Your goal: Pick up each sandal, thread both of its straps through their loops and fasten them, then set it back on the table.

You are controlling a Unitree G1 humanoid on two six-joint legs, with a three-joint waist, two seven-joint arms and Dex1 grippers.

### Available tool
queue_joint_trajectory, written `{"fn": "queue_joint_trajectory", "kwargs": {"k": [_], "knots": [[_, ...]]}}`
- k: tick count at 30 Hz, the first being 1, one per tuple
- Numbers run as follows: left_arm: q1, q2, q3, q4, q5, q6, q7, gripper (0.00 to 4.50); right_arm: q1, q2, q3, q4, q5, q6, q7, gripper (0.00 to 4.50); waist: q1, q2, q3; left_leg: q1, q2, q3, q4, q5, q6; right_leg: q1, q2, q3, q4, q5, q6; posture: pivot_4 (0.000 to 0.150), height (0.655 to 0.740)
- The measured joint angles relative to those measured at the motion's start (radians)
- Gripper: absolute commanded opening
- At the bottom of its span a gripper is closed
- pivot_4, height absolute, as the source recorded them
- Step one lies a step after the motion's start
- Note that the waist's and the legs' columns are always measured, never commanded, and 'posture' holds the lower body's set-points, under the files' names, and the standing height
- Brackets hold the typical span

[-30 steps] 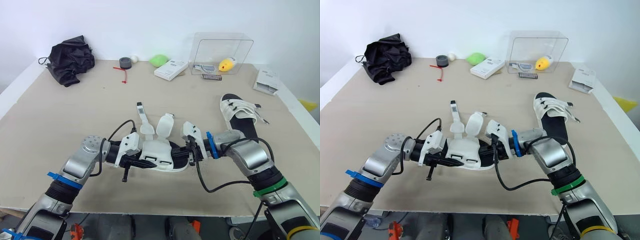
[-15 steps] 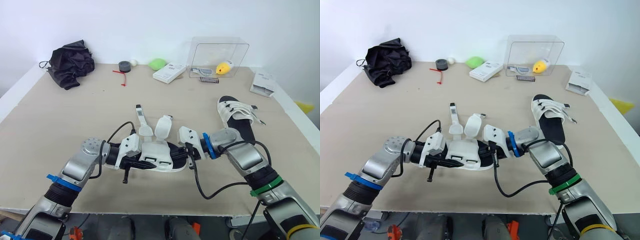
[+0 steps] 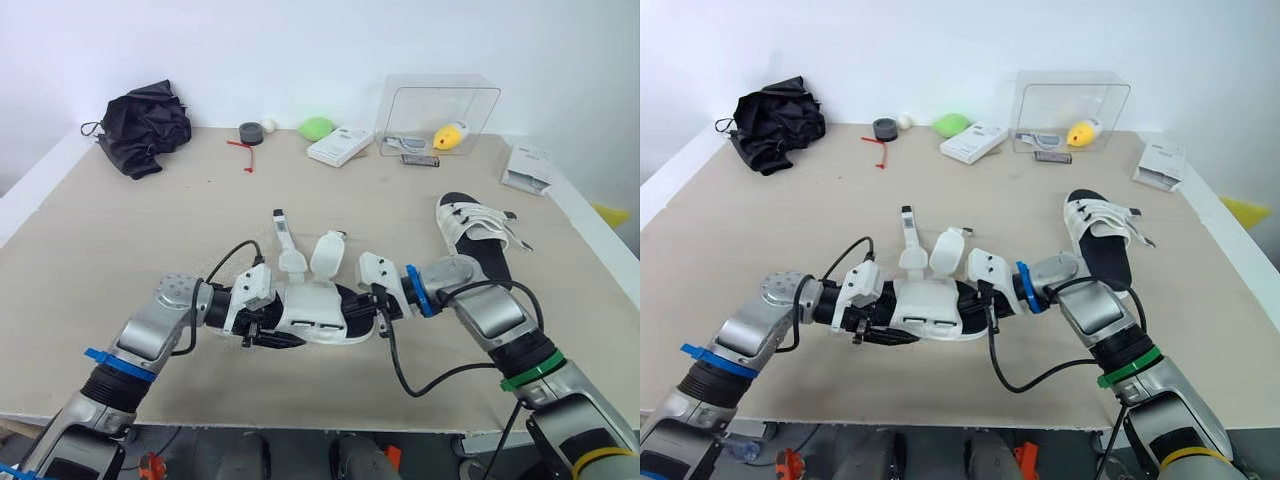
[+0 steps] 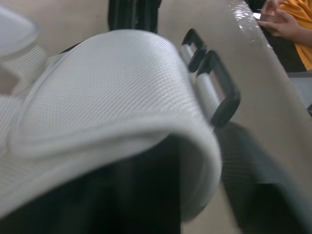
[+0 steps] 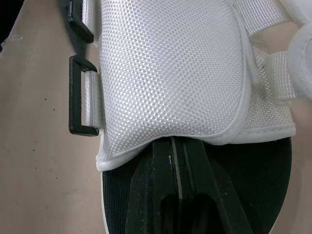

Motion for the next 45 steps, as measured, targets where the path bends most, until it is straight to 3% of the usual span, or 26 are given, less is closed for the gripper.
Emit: {"fn": "queue_joint_trajectory", "kwargs": {"k": [1,8,12,14,16,18,23,31,39,45], "knots": [[0.000,0.000,0.000,0.000,-0.003,0.003,0.000,4.45,0.000,0.000,-0.001,0.000,0.000,0.000,0.000,0.00,0.000,0.000,0.000,0.000,0.000,0.000,0.000,0.000,0.000,0.000,0.000,0.000,0.000,0.000,0.000,0.150,0.7400],[0.001,0.016,0.028,-0.001,-0.027,0.025,0.004,4.45,0.005,0.000,-0.003,-0.006,0.000,0.011,0.002,0.00,0.000,0.000,0.000,0.000,0.000,0.000,0.000,0.000,0.000,0.000,0.000,0.000,0.000,0.000,0.000,0.150,0.7400],[0.003,0.168,0.135,-0.040,-0.157,0.209,-0.052,4.45,0.013,-0.002,-0.012,-0.019,0.000,0.017,0.006,0.00,0.000,0.000,0.000,-0.001,0.000,-0.001,-0.002,0.000,0.000,-0.002,0.000,-0.001,0.000,-0.001,0.002,0.150,0.7400],[-0.016,0.285,0.155,-0.054,-0.261,0.387,-0.134,4.45,0.016,-0.003,-0.013,-0.020,0.000,0.017,0.010,0.00,0.000,-0.001,0.000,-0.001,0.000,-0.002,-0.002,0.000,0.000,-0.002,0.000,-0.001,0.000,-0.003,0.002,0.150,0.7400],[-0.063,0.330,0.168,-0.036,-0.311,0.494,-0.173,4.45,0.017,-0.006,-0.017,-0.018,0.000,0.017,0.014,0.00,0.001,-0.001,0.000,-0.001,-0.002,-0.003,-0.002,0.000,0.000,-0.004,0.000,-0.003,0.000,-0.006,0.001,0.150,0.7400],[-0.147,0.293,0.197,0.045,-0.336,0.556,-0.150,4.45,0.016,-0.005,-0.020,-0.015,-0.004,0.017,0.012,0.00,0.003,-0.001,0.000,0.000,-0.002,-0.003,-0.001,0.000,0.000,-0.002,-0.001,-0.003,0.000,-0.006,0.001,0.150,0.7400],[-0.340,0.057,0.285,0.294,-0.340,0.595,0.089,4.45,0.019,0.007,-0.024,-0.022,-0.010,0.022,0.004,0.00,0.001,-0.004,-0.001,-0.001,-0.002,-0.004,0.001,0.000,0.000,0.003,0.000,-0.003,0.000,-0.001,0.007,0.150,0.7400],[-0.531,-0.121,0.313,0.568,-0.325,0.740,0.306,4.45,0.038,0.009,-0.033,-0.067,-0.011,0.046,-0.007,0.00,-0.001,-0.004,-0.001,-0.004,-0.003,-0.005,-0.002,-0.001,-0.001,0.000,0.004,-0.003,0.000,-0.003,0.006,0.150,0.7400],[-0.559,-0.054,0.391,0.648,-0.329,0.809,0.334,4.45,0.043,0.015,-0.034,-0.084,-0.011,0.060,-0.022,0.00,-0.008,-0.004,-0.001,-0.004,-0.003,-0.007,-0.003,-0.001,-0.002,-0.002,0.003,-0.002,0.000,-0.003,0.006,0.150,0.7400],[-0.558,-0.029,0.517,0.774,-0.325,0.882,0.478,4.45,0.045,0.012,-0.037,-0.083,-0.012,0.063,-0.024,0.00,-0.008,-0.004,-0.001,-0.003,-0.003,-0.008,-0.002,-0.001,-0.002,-0.001,0.003,-0.002,0.000,-0.003,0.006,0.150,0.7400]]}}
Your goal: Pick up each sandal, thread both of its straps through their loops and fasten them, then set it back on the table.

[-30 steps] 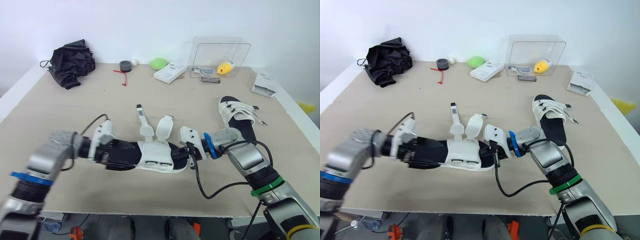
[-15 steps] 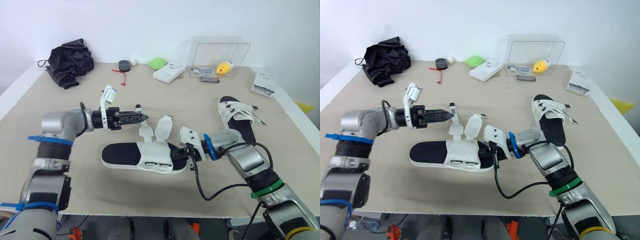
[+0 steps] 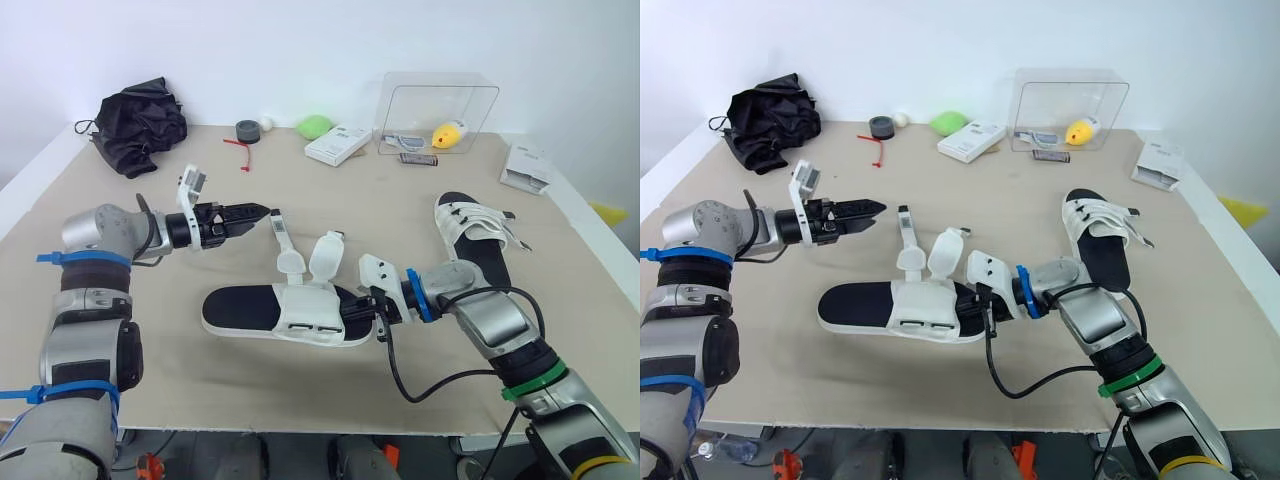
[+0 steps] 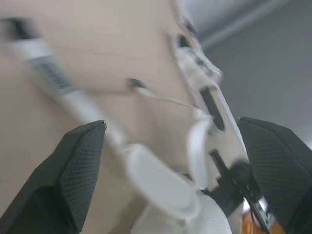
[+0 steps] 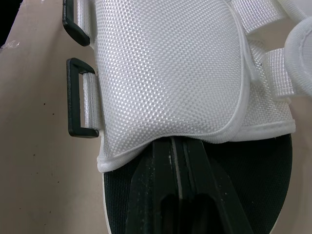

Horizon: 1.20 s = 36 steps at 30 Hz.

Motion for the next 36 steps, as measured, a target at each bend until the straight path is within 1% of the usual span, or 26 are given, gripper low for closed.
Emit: {"fn": "queue_joint_trajectory", "kwargs": {"k": [3,7,11,14,19,24,32,34,36], "knots": [[0.004,-0.028,0.032,0.001,-0.003,0.035,0.051,4.45,-0.003,0.001,0.001,0.003,0.000,0.000,0.002,0.00,0.000,0.000,0.000,0.000,0.000,0.000,0.000,0.000,0.000,0.000,0.000,0.000,0.000,0.000,0.000,0.150,0.7400],[0.006,-0.094,0.076,0.029,-0.004,0.043,0.130,4.45,-0.004,0.004,0.002,0.002,0.000,0.003,0.000,0.00,0.000,0.000,0.000,0.000,0.000,0.000,0.000,0.000,0.000,0.000,0.000,0.000,0.000,0.000,0.000,0.150,0.7400],[-0.010,-0.144,0.118,0.113,0.008,-0.018,0.236,4.45,-0.001,0.004,0.001,-0.006,0.000,0.010,-0.002,0.00,0.000,0.000,0.000,0.000,0.000,0.000,0.000,0.000,0.000,0.000,-0.001,0.000,0.000,0.000,0.000,0.150,0.7400],[-0.034,-0.165,0.144,0.168,0.015,-0.071,0.280,4.45,0.002,0.001,0.000,-0.012,0.000,0.015,-0.004,0.00,0.001,0.000,0.000,0.000,-0.001,0.000,-0.001,0.000,-0.001,0.000,-0.001,0.000,0.000,0.000,0.000,0.150,0.7400],[-0.057,-0.197,0.148,0.211,0.037,-0.141,0.286,4.45,0.003,-0.002,-0.003,-0.014,0.000,0.023,-0.005,0.00,0.001,0.000,0.000,0.000,-0.001,0.000,0.000,0.000,-0.001,0.001,-0.001,0.000,0.000,0.000,0.000,0.150,0.7400],[-0.109,-0.249,0.159,0.305,0.044,-0.225,0.297,4.45,0.003,-0.002,-0.004,-0.025,0.000,0.032,-0.008,0.00,0.001,0.000,0.000,0.000,-0.002,0.000,0.000,0.001,-0.002,0.001,-0.001,0.000,0.000,0.000,0.000,0.150,0.7400],[-0.173,-0.280,0.179,0.413,0.060,-0.320,0.330,4.45,0.011,0.001,-0.004,-0.040,0.000,0.042,-0.018,0.00,0.000,0.000,0.000,0.000,-0.002,0.000,-0.001,-0.001,-0.004,0.000,0.000,0.000,0.000,0.000,0.001,0.150,0.7400],[-0.174,-0.280,0.180,0.421,0.064,-0.333,0.330,3.93,0.015,0.001,-0.006,-0.046,0.000,0.044,-0.022,0.00,0.000,0.000,0.000,0.000,-0.002,0.000,-0.001,-0.001,-0.004,0.000,0.000,0.000,0.000,0.000,0.001,0.150,0.7400],[-0.174,-0.280,0.180,0.429,0.074,-0.349,0.332,3.15,0.018,0.001,-0.007,-0.051,0.000,0.048,-0.024,0.00,0.000,0.000,0.000,0.000,-0.002,0.000,-0.001,-0.001,-0.004,0.000,0.000,0.000,0.000,0.000,0.001,0.150,0.7400]]}}
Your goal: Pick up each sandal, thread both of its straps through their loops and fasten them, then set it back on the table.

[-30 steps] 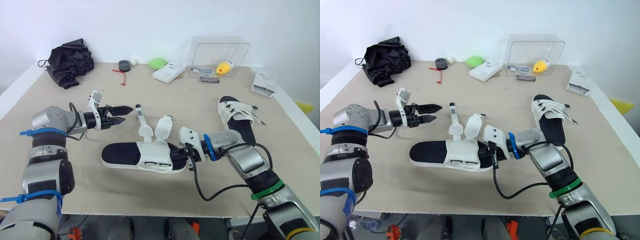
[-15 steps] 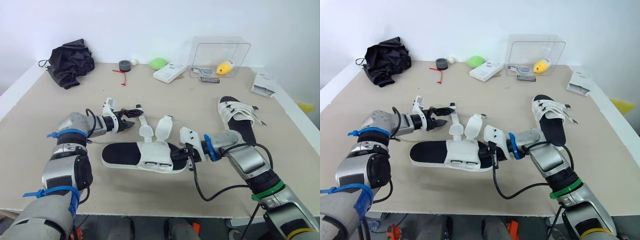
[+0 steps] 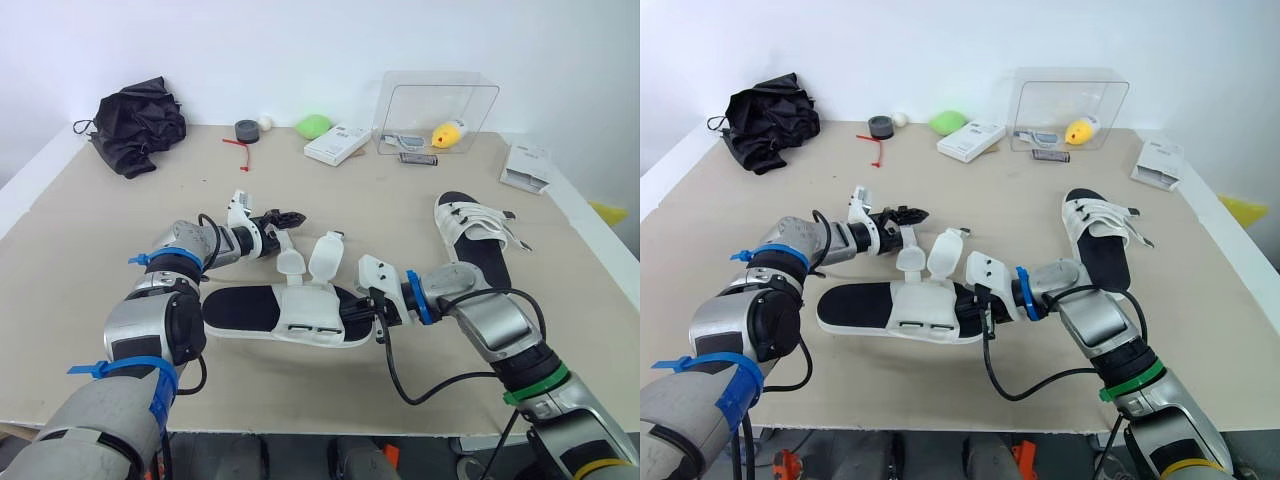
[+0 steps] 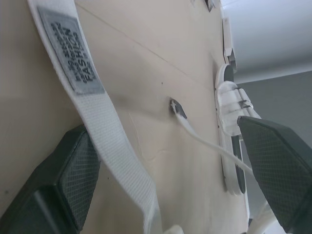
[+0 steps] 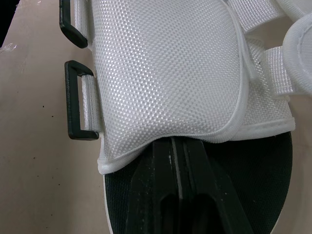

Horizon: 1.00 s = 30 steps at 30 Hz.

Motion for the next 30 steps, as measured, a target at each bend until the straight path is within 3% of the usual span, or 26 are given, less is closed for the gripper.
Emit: {"fn": "queue_joint_trajectory", "kwargs": {"k": [6,16,19,26,30], "knots": [[0.000,0.006,0.016,0.004,0.006,-0.032,0.005,0.04,0.008,-0.001,-0.003,-0.010,0.000,0.004,-0.002,0.00,0.000,0.000,0.000,0.000,0.000,0.000,0.000,-0.001,-0.001,0.000,0.000,0.000,0.000,0.000,0.000,0.150,0.7400],[0.000,0.011,0.015,0.009,0.015,-0.050,0.013,0.04,0.016,-0.001,-0.005,-0.018,0.000,0.010,-0.005,0.00,0.000,0.000,0.000,0.000,0.000,0.000,0.000,-0.001,-0.001,0.000,0.000,0.000,0.000,0.000,0.000,0.150,0.7400],[0.027,0.001,-0.069,-0.071,0.058,-0.067,-0.093,0.04,0.024,-0.003,-0.011,-0.028,0.000,0.018,-0.010,0.00,0.000,0.000,0.000,-0.001,0.000,0.001,-0.001,-0.001,-0.002,0.000,0.000,0.000,0.000,0.000,0.000,0.150,0.7400],[0.218,0.009,-0.292,-0.673,0.021,-0.049,-0.448,0.04,0.038,-0.004,-0.015,-0.052,0.002,0.024,-0.012,0.00,-0.002,0.001,-0.001,0.000,0.001,0.001,-0.001,-0.004,-0.007,-0.001,0.000,0.002,0.000,0.001,-0.008,0.150,0.7400],[0.412,0.087,-0.420,-0.916,0.057,-0.196,-0.601,0.04,0.042,-0.004,-0.016,-0.058,0.003,0.025,-0.012,0.00,-0.002,0.002,-0.001,0.001,0.001,0.001,-0.004,-0.004,-0.007,-0.001,0.000,0.002,0.000,0.000,-0.009,0.150,0.7400]]}}
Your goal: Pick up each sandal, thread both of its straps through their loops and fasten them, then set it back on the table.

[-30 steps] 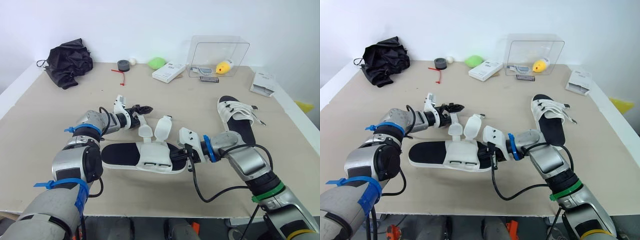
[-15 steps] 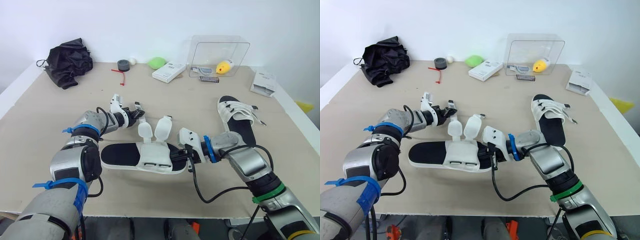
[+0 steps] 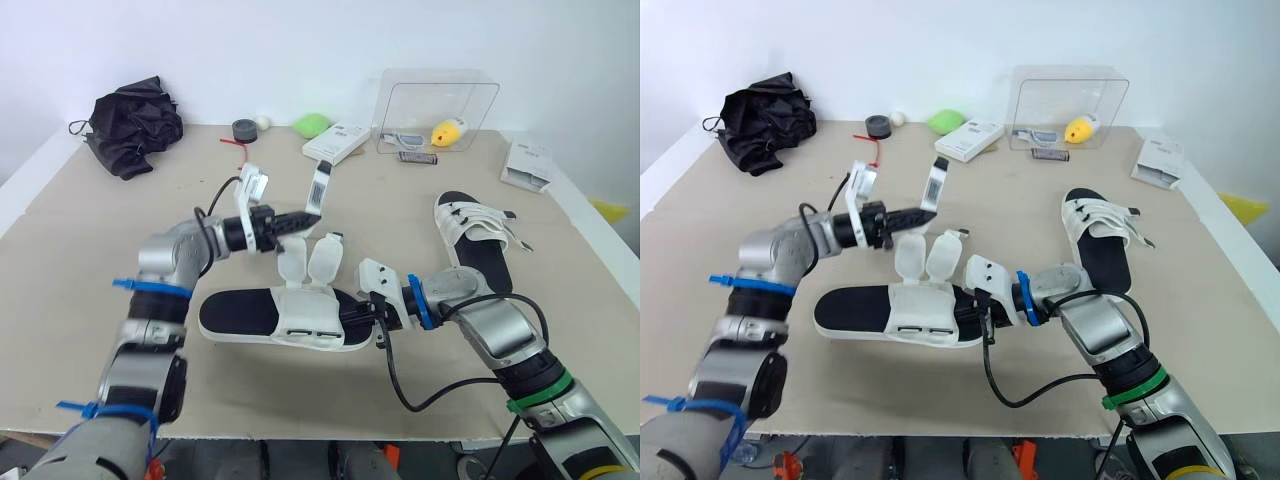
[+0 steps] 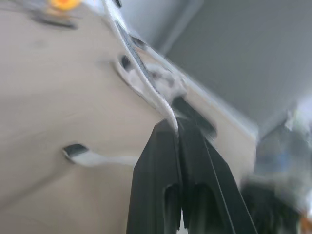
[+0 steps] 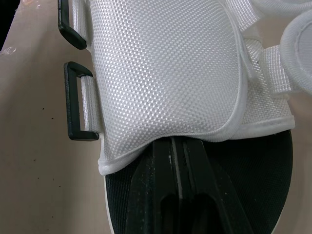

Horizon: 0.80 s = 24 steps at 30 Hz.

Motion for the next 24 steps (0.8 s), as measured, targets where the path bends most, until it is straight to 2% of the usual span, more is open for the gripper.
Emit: {"fn": "queue_joint_trajectory", "kwargs": {"k": [2,7,14,22,24], "knots": [[0.078,0.037,-0.038,-0.073,0.027,-0.116,-0.076,0.04,0.004,-0.002,-0.004,-0.001,0.000,0.002,0.000,0.00,0.003,0.000,0.000,0.000,0.000,0.000,0.000,0.000,0.000,0.000,0.000,-0.001,0.000,0.000,0.000,0.150,0.7400],[0.207,0.090,-0.128,-0.241,0.107,-0.573,-0.310,0.04,0.015,-0.016,-0.015,-0.009,0.000,0.006,-0.001,0.00,0.012,0.000,0.000,0.000,0.001,0.002,0.002,0.000,0.000,0.002,-0.002,-0.001,-0.001,-0.001,-0.001,0.150,0.7400],[0.174,0.078,-0.150,-0.157,0.158,-1.125,-0.459,0.04,0.017,-0.014,-0.014,-0.011,0.000,0.007,-0.005,0.00,0.011,0.000,0.000,0.000,0.001,0.004,0.004,0.000,0.002,0.002,-0.001,-0.001,-0.001,-0.002,-0.001,0.150,0.7400],[0.181,0.234,-0.256,-0.078,0.071,-1.514,-0.524,0.04,0.019,-0.017,-0.012,-0.020,0.000,0.008,0.002,0.00,0.011,0.000,0.000,0.000,0.003,0.000,0.004,-0.003,0.007,0.002,-0.001,-0.001,0.000,-0.005,0.000,0.150,0.7400],[0.178,0.232,-0.279,-0.068,0.041,-1.536,-0.524,0.62,0.017,-0.019,-0.012,-0.017,0.000,0.008,0.003,0.00,0.010,0.000,0.000,0.000,0.003,0.000,0.005,-0.003,0.007,0.003,-0.001,-0.001,0.000,-0.005,0.000,0.150,0.7400]]}}
